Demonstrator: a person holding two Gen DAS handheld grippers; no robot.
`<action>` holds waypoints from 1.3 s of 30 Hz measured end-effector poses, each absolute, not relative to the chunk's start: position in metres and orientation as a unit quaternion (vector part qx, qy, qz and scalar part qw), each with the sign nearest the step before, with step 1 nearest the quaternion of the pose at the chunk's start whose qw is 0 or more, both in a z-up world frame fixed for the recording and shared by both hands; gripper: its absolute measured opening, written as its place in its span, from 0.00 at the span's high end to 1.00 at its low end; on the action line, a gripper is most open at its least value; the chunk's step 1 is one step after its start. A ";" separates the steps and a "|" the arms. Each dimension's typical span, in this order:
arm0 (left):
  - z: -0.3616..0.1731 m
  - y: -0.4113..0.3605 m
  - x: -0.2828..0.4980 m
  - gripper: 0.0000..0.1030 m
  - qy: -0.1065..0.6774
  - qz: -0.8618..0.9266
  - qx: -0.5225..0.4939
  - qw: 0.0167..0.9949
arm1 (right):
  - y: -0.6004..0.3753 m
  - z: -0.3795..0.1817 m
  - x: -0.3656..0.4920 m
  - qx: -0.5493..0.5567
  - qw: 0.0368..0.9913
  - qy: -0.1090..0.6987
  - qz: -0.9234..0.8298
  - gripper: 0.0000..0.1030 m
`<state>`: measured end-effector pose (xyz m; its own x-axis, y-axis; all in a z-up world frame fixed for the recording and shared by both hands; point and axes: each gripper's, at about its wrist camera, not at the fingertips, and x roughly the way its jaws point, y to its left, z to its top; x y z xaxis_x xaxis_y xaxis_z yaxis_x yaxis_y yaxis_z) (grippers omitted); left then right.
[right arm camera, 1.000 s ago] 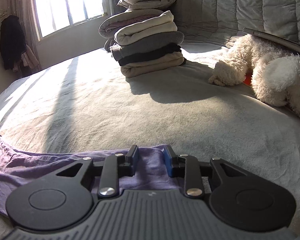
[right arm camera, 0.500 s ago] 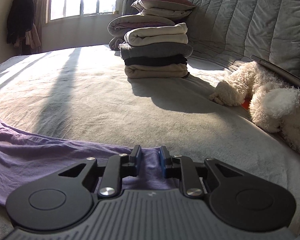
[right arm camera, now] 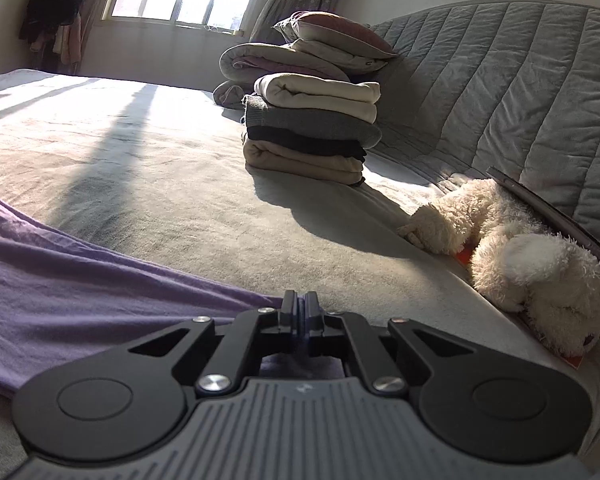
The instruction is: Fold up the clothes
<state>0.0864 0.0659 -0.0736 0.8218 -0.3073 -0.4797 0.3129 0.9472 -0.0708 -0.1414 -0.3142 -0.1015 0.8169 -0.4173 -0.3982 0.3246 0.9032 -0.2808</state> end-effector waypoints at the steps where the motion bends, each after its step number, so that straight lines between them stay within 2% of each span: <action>1: -0.073 0.066 0.087 0.97 0.245 -0.156 0.003 0.957 | -0.316 -0.102 -0.142 -0.102 0.947 0.227 -0.205 0.98; 8: -0.088 0.057 0.105 0.95 0.293 -0.145 0.011 0.945 | -0.321 -0.108 -0.136 -0.105 0.940 0.248 -0.208 0.98; 11: -0.087 0.060 0.104 0.91 0.296 -0.152 0.002 0.943 | -0.323 -0.105 -0.137 -0.091 0.943 0.251 -0.200 0.96; 12: -0.086 0.062 0.104 0.86 0.297 -0.156 -0.004 0.942 | -0.324 -0.102 -0.139 -0.077 0.945 0.252 -0.194 0.96; 15: -0.083 0.070 0.104 0.72 0.301 -0.164 -0.030 0.939 | -0.330 -0.089 -0.143 -0.025 0.950 0.254 -0.178 0.84; 17: -0.081 0.076 0.105 0.71 0.306 -0.165 -0.049 0.936 | -0.333 -0.076 -0.144 0.015 0.954 0.251 -0.161 0.80; 18: -0.081 0.078 0.106 0.70 0.309 -0.168 -0.056 0.935 | -0.334 -0.070 -0.144 0.035 0.957 0.248 -0.147 0.73; 19: -0.080 0.080 0.107 0.70 0.313 -0.171 -0.061 0.932 | -0.330 -0.064 -0.141 0.044 0.959 0.248 -0.130 0.63; 21: -0.080 0.082 0.109 0.70 0.320 -0.179 -0.070 0.928 | -0.317 -0.054 -0.131 0.051 0.963 0.251 -0.087 0.57; 31: -0.072 0.095 0.115 0.61 0.328 -0.206 -0.067 0.919 | -0.230 -0.054 -0.047 0.028 0.943 0.319 0.088 0.57; 39: -0.078 0.101 0.123 0.61 0.340 -0.230 -0.070 0.909 | -0.214 -0.067 -0.030 0.018 0.920 0.363 0.145 0.57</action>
